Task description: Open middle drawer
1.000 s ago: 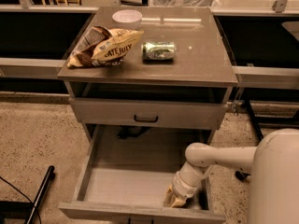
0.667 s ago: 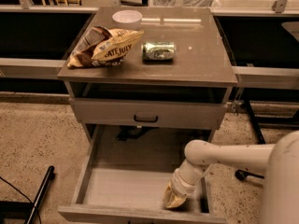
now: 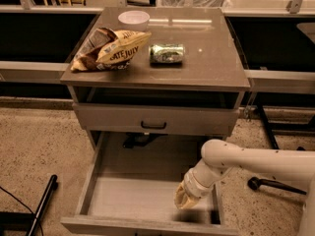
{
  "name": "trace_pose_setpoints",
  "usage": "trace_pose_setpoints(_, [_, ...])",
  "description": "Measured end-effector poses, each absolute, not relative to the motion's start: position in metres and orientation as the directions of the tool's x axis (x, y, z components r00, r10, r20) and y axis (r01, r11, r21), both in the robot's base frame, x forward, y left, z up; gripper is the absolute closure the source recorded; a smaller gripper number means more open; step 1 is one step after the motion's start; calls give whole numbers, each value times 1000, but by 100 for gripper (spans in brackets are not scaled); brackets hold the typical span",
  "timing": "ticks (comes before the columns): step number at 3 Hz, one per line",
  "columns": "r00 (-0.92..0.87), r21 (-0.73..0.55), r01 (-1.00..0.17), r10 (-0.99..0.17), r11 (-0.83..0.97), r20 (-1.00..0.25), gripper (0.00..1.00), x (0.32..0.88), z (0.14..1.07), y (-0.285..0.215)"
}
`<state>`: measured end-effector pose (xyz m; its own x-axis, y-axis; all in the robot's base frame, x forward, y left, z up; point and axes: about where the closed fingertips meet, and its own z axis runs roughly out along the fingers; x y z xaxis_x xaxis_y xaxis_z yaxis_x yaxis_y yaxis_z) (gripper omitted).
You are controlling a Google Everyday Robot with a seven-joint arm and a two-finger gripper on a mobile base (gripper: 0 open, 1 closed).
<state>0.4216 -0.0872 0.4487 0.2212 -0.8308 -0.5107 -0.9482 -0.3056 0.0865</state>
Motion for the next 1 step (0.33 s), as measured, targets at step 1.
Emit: trace_pose_setpoints(1, [221,86,-948,-831,-306,-511,27,422,449,-87])
